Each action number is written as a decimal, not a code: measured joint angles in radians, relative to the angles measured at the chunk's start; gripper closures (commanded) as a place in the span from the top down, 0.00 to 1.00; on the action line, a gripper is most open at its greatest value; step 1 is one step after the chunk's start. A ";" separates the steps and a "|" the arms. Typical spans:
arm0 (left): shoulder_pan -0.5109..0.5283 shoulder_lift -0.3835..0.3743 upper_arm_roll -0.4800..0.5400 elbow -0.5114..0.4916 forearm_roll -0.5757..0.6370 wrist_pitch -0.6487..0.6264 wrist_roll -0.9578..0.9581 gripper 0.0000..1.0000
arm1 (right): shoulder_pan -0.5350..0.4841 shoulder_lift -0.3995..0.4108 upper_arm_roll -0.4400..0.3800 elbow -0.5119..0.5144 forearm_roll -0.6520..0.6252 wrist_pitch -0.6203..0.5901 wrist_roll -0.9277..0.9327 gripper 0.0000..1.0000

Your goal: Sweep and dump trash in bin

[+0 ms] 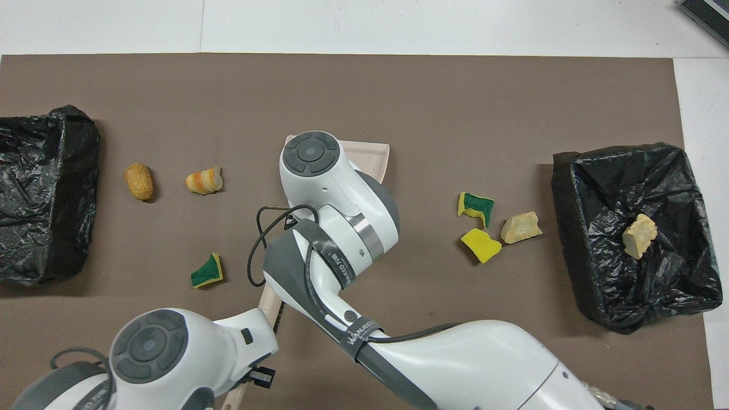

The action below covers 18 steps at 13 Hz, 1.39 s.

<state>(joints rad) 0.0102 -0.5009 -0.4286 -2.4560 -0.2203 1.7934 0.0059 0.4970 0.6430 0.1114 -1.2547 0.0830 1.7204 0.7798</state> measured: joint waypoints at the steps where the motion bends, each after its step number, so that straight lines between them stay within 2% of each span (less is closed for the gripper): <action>1: 0.031 0.014 0.021 0.000 0.014 0.064 0.037 0.00 | -0.026 -0.013 0.000 0.000 -0.017 -0.019 -0.004 0.00; 3: 0.071 0.091 0.103 0.029 0.076 0.158 0.159 0.00 | -0.062 -0.050 0.000 0.000 -0.045 -0.042 -0.019 0.00; 5: 0.074 0.253 0.226 0.165 0.195 0.177 0.211 0.00 | -0.114 -0.105 -0.001 0.000 -0.052 -0.112 -0.120 0.00; 8: 0.074 0.479 0.341 0.383 0.276 0.201 0.271 0.00 | -0.188 -0.194 -0.001 -0.001 -0.052 -0.229 -0.329 0.00; 10: 0.075 0.583 0.392 0.485 0.359 0.216 0.341 0.00 | -0.211 -0.217 -0.001 -0.006 -0.052 -0.288 -0.413 0.00; 12: 0.075 0.650 0.411 0.543 0.421 0.219 0.378 0.00 | -0.226 -0.218 -0.001 -0.012 -0.026 -0.310 -0.428 0.00; 14: 0.075 0.687 0.412 0.549 0.434 0.227 0.383 0.00 | -0.256 -0.224 0.000 -0.015 0.015 -0.314 -0.431 0.00; 18: 0.075 0.700 0.411 0.510 0.435 0.219 0.384 0.00 | -0.256 -0.242 0.008 -0.033 0.017 -0.312 -0.437 0.00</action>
<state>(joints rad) 0.0849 0.1989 -0.0175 -1.9463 0.2145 2.0123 0.3898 0.2409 0.4012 0.1191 -1.2882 0.0998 1.4085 0.3427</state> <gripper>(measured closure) 0.740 0.683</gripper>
